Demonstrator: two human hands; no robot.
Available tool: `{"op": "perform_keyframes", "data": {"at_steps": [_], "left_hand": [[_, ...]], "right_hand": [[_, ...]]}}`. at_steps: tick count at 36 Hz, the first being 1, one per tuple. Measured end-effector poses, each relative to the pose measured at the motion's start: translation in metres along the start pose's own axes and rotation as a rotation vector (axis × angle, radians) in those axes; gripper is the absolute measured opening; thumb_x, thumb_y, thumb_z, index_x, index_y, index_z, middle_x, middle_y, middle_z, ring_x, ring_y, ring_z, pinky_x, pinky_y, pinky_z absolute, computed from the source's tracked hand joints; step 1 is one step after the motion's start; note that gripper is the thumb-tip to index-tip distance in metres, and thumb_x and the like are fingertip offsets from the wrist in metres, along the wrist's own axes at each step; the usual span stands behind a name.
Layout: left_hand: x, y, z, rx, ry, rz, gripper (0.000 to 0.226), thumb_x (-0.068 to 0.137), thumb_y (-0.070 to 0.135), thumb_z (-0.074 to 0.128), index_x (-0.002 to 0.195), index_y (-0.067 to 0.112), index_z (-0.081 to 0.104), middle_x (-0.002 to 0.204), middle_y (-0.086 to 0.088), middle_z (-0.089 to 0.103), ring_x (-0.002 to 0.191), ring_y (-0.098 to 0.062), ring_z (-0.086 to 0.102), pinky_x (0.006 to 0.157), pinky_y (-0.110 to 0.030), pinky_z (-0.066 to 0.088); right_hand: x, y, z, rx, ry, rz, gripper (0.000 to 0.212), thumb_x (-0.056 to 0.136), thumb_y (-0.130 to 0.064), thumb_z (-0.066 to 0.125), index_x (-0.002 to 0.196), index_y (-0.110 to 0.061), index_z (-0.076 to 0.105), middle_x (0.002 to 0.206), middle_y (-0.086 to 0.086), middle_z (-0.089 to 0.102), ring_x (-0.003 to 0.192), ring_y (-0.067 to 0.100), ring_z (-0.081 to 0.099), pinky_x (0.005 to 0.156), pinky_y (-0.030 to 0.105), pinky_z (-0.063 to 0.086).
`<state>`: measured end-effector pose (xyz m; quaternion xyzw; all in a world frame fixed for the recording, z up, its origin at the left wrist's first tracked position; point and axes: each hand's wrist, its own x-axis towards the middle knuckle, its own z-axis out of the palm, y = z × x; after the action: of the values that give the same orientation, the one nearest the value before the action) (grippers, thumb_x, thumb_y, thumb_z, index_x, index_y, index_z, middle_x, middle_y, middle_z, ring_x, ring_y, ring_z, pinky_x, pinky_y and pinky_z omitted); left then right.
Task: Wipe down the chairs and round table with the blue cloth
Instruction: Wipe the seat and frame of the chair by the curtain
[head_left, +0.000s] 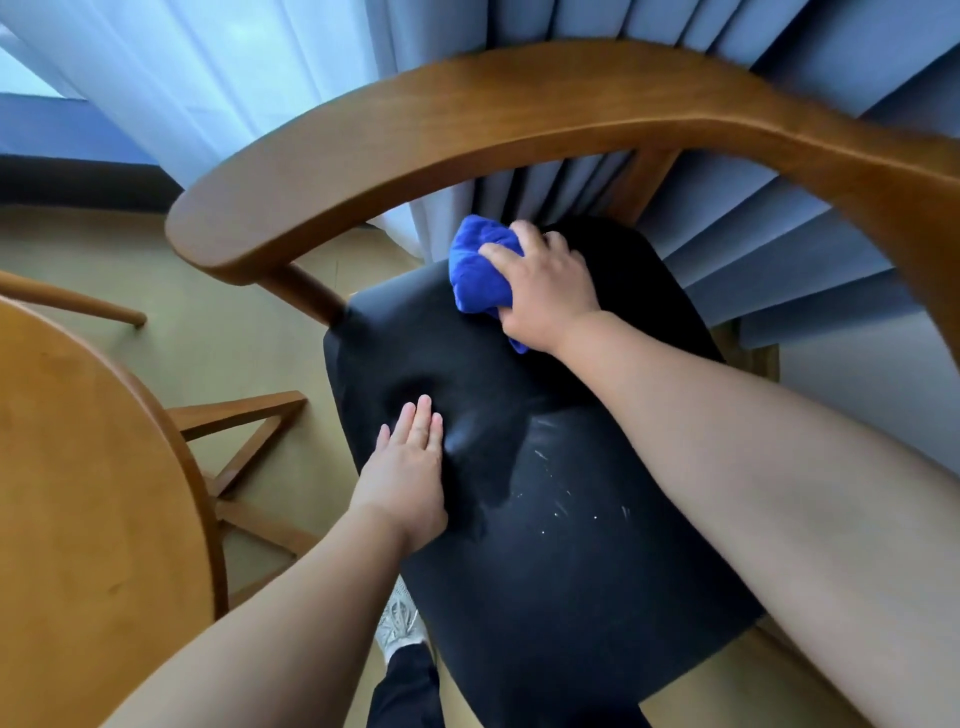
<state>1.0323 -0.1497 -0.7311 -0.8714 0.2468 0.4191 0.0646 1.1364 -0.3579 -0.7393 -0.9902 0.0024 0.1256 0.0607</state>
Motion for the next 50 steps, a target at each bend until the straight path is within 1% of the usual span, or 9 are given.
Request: {"op": "perform_keyframes", "data": {"at_steps": [10, 17, 21, 25, 30, 36, 41, 45, 50], "left_hand": [[0.000, 0.000, 0.003, 0.025, 0.013, -0.004, 0.088, 0.083, 0.027, 0.045, 0.148, 0.006, -0.010, 0.155, -0.012, -0.021, 0.144, -0.027, -0.015, 0.117, -0.041, 0.004], [-0.001, 0.000, 0.000, 0.005, 0.007, 0.003, 0.088, 0.082, 0.026, 0.046, 0.149, 0.007, -0.009, 0.155, -0.011, -0.021, 0.144, -0.026, -0.014, 0.118, -0.040, 0.004], [-0.003, -0.003, 0.001, -0.022, 0.032, 0.018, 0.088, 0.080, 0.024, 0.045, 0.149, 0.009, -0.008, 0.156, -0.009, -0.020, 0.144, -0.024, -0.014, 0.118, -0.038, 0.004], [-0.011, -0.009, -0.006, -0.089, 0.066, 0.060, 0.087, 0.079, 0.020, 0.045, 0.151, 0.015, -0.005, 0.157, -0.004, -0.017, 0.145, -0.019, -0.012, 0.118, -0.032, 0.004], [-0.030, -0.028, -0.033, -0.071, 0.227, 0.197, 0.069, 0.086, 0.018, 0.045, 0.150, 0.019, 0.020, 0.158, 0.000, 0.010, 0.145, -0.017, 0.007, 0.114, -0.024, 0.011], [-0.053, -0.060, -0.088, 0.127, 0.422, 0.375, 0.049, 0.083, 0.015, 0.056, 0.133, 0.015, 0.052, 0.140, -0.005, 0.049, 0.132, -0.026, 0.041, 0.103, -0.036, 0.038], [-0.057, -0.075, -0.146, 0.310, 0.533, 0.548, 0.039, 0.079, 0.009, 0.056, 0.117, 0.008, 0.064, 0.120, -0.012, 0.062, 0.116, -0.032, 0.056, 0.093, -0.044, 0.047], [-0.050, -0.058, -0.166, 0.403, 0.470, 0.580, 0.046, 0.088, 0.016, 0.051, 0.135, 0.017, 0.049, 0.140, -0.005, 0.048, 0.132, -0.025, 0.039, 0.107, -0.039, 0.032], [-0.040, -0.035, -0.134, 0.339, 0.377, 0.589, 0.049, 0.093, 0.022, 0.046, 0.141, 0.021, 0.039, 0.148, 0.000, 0.037, 0.138, -0.019, 0.028, 0.112, -0.031, 0.021]], "right_hand": [[-0.035, 0.085, -0.009, 0.115, 0.008, 0.224, 0.066, 0.072, -0.026, 0.067, 0.136, -0.031, 0.048, 0.138, 0.010, 0.041, 0.114, 0.039, 0.049, 0.092, 0.042, 0.044], [-0.089, 0.151, -0.001, 0.134, -0.072, 0.605, 0.055, 0.081, -0.033, 0.062, 0.133, -0.029, 0.045, 0.128, 0.012, 0.052, 0.108, 0.038, 0.058, 0.087, 0.041, 0.047], [-0.110, 0.160, 0.007, 0.261, 0.001, 0.707, 0.041, 0.079, -0.037, 0.061, 0.118, -0.026, 0.053, 0.111, 0.012, 0.059, 0.100, 0.037, 0.059, 0.075, 0.035, 0.045], [-0.115, 0.153, 0.013, 0.344, 0.105, 0.712, 0.043, 0.079, -0.037, 0.064, 0.117, -0.021, 0.055, 0.116, 0.014, 0.058, 0.107, 0.037, 0.056, 0.082, 0.037, 0.044], [-0.123, 0.137, 0.016, 0.387, 0.194, 0.707, 0.051, 0.077, -0.036, 0.064, 0.125, -0.022, 0.054, 0.122, 0.014, 0.055, 0.111, 0.036, 0.053, 0.086, 0.039, 0.045], [-0.146, 0.106, 0.016, 0.355, 0.183, 0.760, 0.046, 0.072, -0.041, 0.053, 0.114, -0.021, 0.055, 0.109, 0.004, 0.062, 0.101, 0.028, 0.058, 0.079, 0.033, 0.050], [-0.165, 0.088, 0.027, 0.215, 0.163, 0.741, 0.047, 0.071, -0.042, 0.061, 0.114, -0.021, 0.060, 0.118, 0.011, 0.057, 0.114, 0.037, 0.048, 0.099, 0.050, 0.039], [-0.161, 0.079, 0.019, 0.260, 0.112, 0.751, 0.061, 0.073, -0.040, 0.072, 0.126, -0.017, 0.052, 0.147, 0.010, 0.032, 0.136, 0.039, 0.024, 0.113, 0.056, 0.017], [-0.151, 0.071, 0.025, 0.326, 0.000, 0.771, 0.086, 0.073, -0.048, 0.071, 0.146, -0.031, 0.029, 0.158, 0.004, 0.008, 0.139, 0.039, 0.017, 0.109, 0.054, 0.029]]}}
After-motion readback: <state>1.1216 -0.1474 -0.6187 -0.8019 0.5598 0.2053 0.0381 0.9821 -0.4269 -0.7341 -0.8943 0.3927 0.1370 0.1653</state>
